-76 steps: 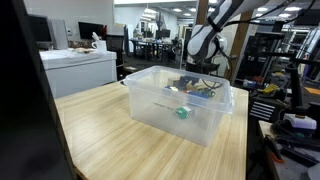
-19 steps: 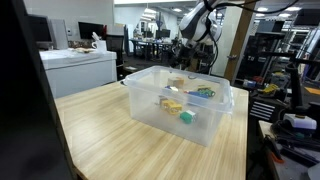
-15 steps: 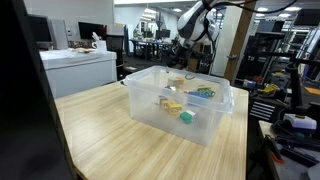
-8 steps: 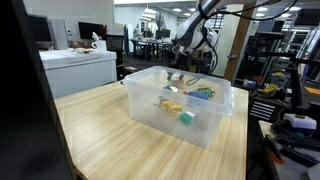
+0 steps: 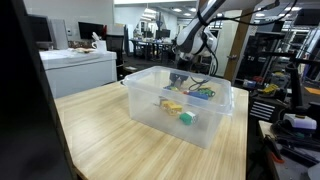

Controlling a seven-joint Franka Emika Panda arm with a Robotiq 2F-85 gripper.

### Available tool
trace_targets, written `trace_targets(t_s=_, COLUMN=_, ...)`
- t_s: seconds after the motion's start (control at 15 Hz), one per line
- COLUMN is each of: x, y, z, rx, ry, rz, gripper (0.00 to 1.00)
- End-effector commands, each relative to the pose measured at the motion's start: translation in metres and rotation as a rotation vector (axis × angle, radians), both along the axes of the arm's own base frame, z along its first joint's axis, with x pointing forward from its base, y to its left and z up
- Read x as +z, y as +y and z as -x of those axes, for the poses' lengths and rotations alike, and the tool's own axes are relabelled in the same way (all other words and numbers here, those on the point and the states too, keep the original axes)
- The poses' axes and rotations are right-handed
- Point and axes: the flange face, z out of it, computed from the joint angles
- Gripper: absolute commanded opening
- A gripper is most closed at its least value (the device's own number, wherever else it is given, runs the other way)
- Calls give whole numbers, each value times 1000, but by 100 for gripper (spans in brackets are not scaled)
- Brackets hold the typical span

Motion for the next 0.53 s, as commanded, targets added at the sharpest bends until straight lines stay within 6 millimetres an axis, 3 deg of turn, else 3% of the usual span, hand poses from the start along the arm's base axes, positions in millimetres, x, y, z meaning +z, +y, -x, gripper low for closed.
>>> trace_targets(t_s=0.0, x=11, y=0, z=8, rx=2, ry=0, rz=4, gripper=31)
trace_targets(t_s=0.27, x=43, y=-2, z=5, rx=5, ry=-48, rz=3, gripper=31)
trace_targets(t_s=0.47, x=108, y=11, z=0, rx=21, ry=-164, rz=-9, gripper=31)
